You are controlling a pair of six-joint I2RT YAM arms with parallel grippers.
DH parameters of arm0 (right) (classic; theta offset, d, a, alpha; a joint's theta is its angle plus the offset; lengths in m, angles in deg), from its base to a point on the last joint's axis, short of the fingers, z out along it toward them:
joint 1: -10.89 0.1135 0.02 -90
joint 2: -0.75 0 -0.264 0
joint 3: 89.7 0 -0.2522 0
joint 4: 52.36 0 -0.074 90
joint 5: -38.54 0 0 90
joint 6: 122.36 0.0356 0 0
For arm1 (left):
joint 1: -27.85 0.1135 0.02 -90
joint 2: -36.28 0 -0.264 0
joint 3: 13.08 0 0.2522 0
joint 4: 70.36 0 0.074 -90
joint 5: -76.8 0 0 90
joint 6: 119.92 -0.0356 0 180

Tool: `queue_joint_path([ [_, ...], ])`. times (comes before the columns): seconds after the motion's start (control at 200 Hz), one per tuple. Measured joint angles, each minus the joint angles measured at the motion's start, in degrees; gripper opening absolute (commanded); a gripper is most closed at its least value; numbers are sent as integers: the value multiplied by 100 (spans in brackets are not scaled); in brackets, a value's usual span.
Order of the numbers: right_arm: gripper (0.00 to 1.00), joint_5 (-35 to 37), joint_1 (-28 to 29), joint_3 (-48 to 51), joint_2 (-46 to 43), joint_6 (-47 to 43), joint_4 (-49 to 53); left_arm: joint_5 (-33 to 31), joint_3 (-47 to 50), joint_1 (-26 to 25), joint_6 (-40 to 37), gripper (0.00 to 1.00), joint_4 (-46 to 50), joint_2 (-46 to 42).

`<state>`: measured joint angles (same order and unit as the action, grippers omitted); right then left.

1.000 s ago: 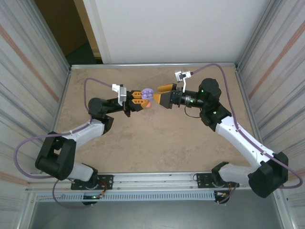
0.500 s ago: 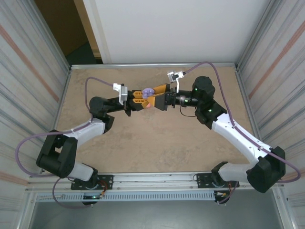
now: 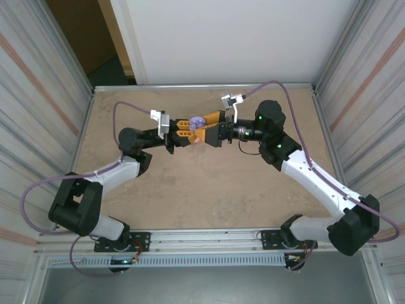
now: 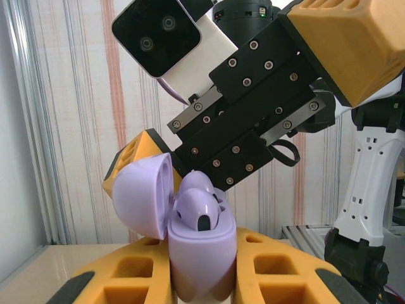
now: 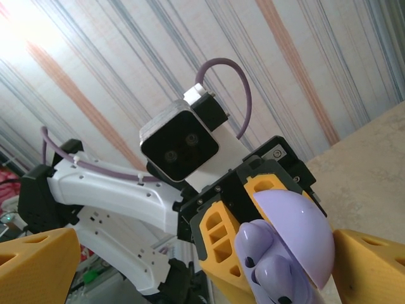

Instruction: Insert the wireless bluetooth earbuds into the charging case

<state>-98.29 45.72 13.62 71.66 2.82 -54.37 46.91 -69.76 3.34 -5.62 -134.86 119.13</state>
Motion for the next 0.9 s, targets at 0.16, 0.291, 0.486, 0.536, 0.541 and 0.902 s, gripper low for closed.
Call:
queue_joint_path([
  [0.16, 99, -85, 26, -26, -2, -114, -2, 20, -11, 0, 0, 0, 31, 46],
  [0.291, 99, -85, 44, -26, -2, -186, -2, 44, -11, -4, -2, 0, 39, 63],
  [0.486, 99, -85, 57, -26, -11, -293, 42, 46, -15, -26, -2, 0, 44, 63],
  [0.536, 99, -83, 57, -26, -13, -304, 50, 50, -15, -26, -2, 0, 44, 63],
  [0.541, 99, -83, 57, -26, -13, -306, 52, 50, -15, -26, -2, 0, 44, 63],
  [0.902, 99, 168, 83, 0, -175, -448, 260, 31, -15, -31, -4, 0, 55, 61],
])
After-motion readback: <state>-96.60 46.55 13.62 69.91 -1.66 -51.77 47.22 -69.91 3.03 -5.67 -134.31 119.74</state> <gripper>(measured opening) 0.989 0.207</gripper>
